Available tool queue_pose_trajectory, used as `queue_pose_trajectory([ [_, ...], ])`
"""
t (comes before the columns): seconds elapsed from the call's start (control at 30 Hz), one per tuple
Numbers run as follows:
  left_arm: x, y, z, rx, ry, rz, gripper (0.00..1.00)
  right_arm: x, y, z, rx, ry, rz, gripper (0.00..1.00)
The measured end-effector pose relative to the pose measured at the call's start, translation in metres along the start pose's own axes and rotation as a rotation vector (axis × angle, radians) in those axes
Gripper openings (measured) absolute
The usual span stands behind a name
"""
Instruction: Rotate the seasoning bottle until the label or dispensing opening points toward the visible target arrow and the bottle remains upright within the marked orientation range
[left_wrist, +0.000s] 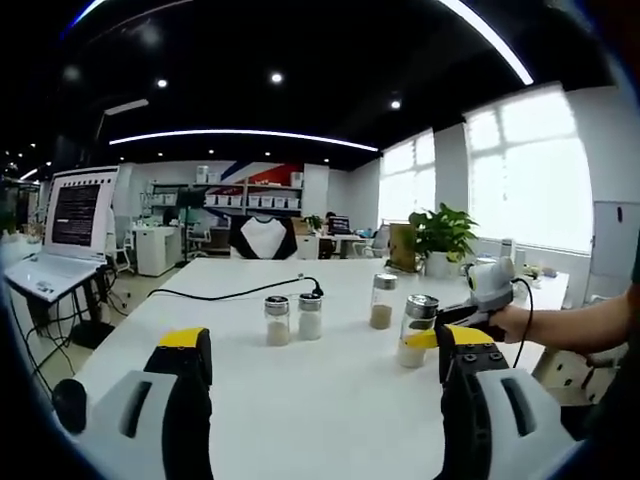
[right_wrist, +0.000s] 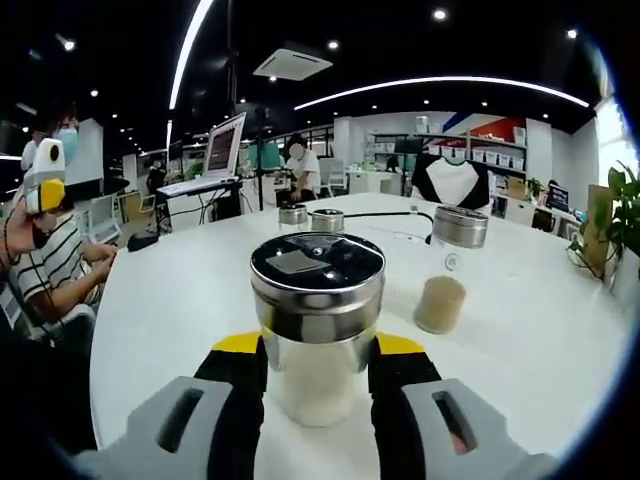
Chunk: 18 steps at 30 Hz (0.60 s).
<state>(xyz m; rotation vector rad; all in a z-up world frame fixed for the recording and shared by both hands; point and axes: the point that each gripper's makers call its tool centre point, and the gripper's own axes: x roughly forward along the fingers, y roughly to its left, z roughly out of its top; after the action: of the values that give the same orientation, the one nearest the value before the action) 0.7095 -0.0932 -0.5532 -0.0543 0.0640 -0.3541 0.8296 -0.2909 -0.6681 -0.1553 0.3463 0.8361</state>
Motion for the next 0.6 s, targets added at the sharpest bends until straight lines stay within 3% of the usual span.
queue_pose_trajectory([
  [0.27,-0.0036,0.0027,0.0048,0.02,-0.02,0.01,1.0,0.0002,-0.0001,0.0007,0.013,-0.017,0.002,0.39],
  [0.3,-0.0039,0.0029,0.0049,0.014,-0.02,0.01,1.0,0.0001,0.0005,-0.0039,0.12,0.008,-0.008,0.41],
  [0.33,-0.0042,0.0026,0.0054,0.01,-0.022,0.009,1.0,0.0008,-0.0006,-0.0033,0.17,0.006,-0.014,0.47],
  [0.4,-0.0047,0.0018,0.0059,0.035,-0.019,0.007,1.0,0.0006,-0.0048,-0.0032,0.13,0.01,-0.049,0.66],
  [0.43,-0.0048,0.002,0.0058,0.047,-0.016,0.012,1.0,-0.0008,-0.0084,-0.0058,0.103,0.033,-0.08,0.69],
  [0.5,-0.0049,0.0027,0.0057,0.053,-0.013,0.016,1.0,-0.0018,-0.0031,-0.0036,0.091,0.028,-0.08,0.7],
  [0.6,-0.0049,0.0022,0.0066,0.039,-0.02,0.011,1.0,-0.0062,-0.0024,0.003,0.149,-0.016,-0.117,0.71],
])
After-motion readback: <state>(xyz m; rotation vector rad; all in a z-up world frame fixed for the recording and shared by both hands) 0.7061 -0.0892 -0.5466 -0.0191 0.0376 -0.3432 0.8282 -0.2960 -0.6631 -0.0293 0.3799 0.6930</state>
